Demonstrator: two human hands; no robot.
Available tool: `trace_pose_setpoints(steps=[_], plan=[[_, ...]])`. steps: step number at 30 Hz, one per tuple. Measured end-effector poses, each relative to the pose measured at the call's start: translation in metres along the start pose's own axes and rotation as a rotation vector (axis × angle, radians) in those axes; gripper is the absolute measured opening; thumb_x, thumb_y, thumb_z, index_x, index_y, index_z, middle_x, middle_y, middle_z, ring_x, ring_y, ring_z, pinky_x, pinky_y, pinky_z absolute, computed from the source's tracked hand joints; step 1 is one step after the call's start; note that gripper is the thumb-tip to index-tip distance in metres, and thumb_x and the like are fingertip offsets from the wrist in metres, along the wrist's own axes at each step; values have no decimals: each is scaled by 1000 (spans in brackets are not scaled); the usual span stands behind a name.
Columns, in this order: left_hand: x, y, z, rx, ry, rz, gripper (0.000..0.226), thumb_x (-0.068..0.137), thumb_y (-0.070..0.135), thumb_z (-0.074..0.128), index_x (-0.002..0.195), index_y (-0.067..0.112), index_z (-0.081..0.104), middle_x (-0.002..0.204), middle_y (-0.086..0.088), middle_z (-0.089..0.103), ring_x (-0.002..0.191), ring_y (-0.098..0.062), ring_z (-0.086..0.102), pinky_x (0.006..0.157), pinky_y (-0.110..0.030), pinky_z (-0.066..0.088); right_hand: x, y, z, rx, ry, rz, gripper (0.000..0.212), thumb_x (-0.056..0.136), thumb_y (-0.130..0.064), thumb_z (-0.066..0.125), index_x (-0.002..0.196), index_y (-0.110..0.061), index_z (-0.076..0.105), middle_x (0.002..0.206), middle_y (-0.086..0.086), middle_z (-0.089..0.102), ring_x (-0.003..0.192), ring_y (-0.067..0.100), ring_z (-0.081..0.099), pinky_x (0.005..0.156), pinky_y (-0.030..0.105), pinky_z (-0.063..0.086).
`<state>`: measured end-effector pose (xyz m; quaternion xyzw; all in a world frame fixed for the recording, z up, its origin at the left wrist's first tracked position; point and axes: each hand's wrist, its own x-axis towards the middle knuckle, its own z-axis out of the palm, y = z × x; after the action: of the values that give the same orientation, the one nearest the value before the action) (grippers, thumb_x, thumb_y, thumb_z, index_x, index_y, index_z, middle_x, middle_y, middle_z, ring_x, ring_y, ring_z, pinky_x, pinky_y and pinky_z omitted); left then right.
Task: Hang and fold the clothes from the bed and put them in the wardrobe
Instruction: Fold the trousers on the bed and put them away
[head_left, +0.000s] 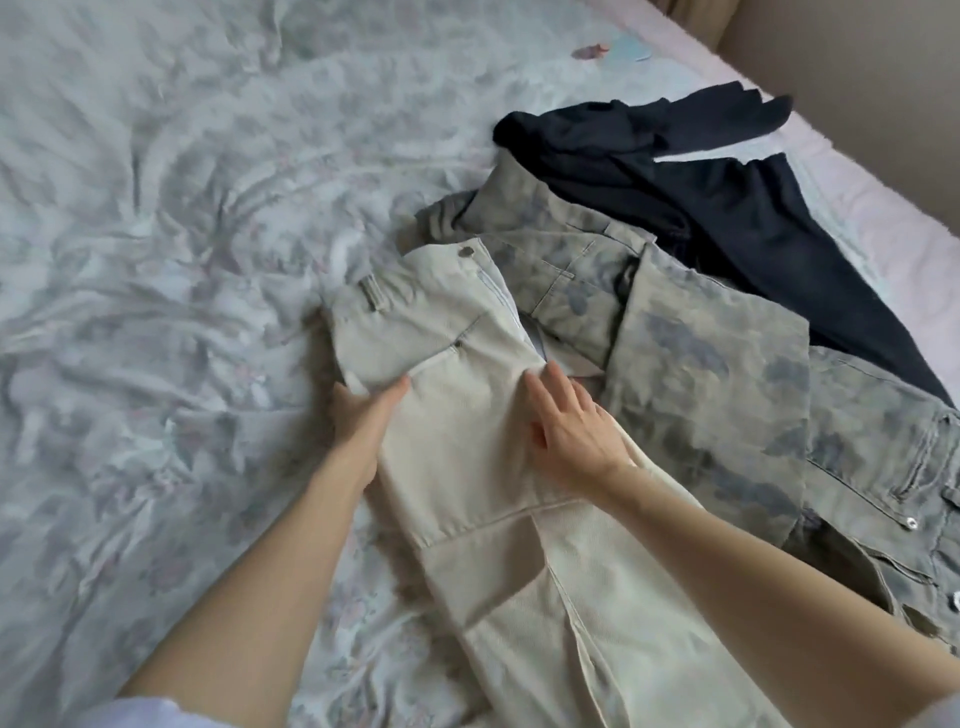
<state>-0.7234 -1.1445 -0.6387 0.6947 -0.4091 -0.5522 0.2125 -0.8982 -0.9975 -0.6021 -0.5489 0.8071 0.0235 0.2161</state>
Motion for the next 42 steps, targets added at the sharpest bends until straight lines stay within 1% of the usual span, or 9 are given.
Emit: trace_pose_setpoints(steps=[11,14,17,19,23,26,31,36,42], plan=[[-5,61,-14,-399,-250,-151,27,76,5,72,102,5,67,98,-11,70,86,-26,67,76,-36,55,49,-19,-33,292,129,224,52,93,-27,47,142,-21,34,140,7,41,129,27,34,104,42,28],[-30,79,-18,-268,-183,91,18,77,-1,69,93,6,66,96,-12,69,87,-26,65,79,-37,52,41,-36,-55,699,271,184,36,94,-18,47,130,-13,52,120,9,58,104,22,55,94,34,39],[-65,81,-18,3,-201,563,24,82,5,66,103,-4,60,103,-12,60,92,-15,57,82,-17,44,29,-41,-85,1388,126,311,21,97,-22,46,110,-15,60,103,7,61,81,17,58,78,36,49],[-84,73,-19,229,-311,943,36,79,25,63,102,-3,62,106,-12,57,94,-14,55,85,-7,40,15,-32,-102,1686,4,393,36,97,-39,44,119,-12,54,117,9,60,91,23,62,78,39,53],[-121,45,-20,673,-508,1390,44,74,17,51,116,29,49,128,8,49,96,-22,62,76,-30,54,-38,-2,-121,1919,-90,340,75,91,-65,25,127,-7,56,122,20,61,110,35,60,90,46,51],[-152,17,-19,964,-615,1689,48,73,11,39,116,31,47,127,8,59,82,-14,60,65,-22,51,-93,19,-121,1945,-94,361,75,86,-68,29,101,-11,74,102,15,70,90,29,69,71,37,58],[-184,-23,-26,1120,-724,1804,47,72,11,35,94,35,68,121,10,63,78,-12,59,64,-22,45,-162,34,-86,1809,-122,561,48,87,-47,51,113,-10,66,106,12,70,92,25,68,83,37,52],[-203,-54,-38,1093,-676,1762,40,71,4,49,102,27,54,140,1,42,80,-18,56,63,-28,46,-192,29,-43,1575,314,718,23,85,-9,65,104,4,64,92,14,69,81,25,65,81,41,52],[-205,-97,-66,1121,-512,1510,58,63,14,71,117,18,49,126,-4,57,88,-21,59,64,-35,53,-240,34,3,1473,363,821,6,89,-8,59,92,-7,64,85,5,62,78,18,56,72,34,46]])
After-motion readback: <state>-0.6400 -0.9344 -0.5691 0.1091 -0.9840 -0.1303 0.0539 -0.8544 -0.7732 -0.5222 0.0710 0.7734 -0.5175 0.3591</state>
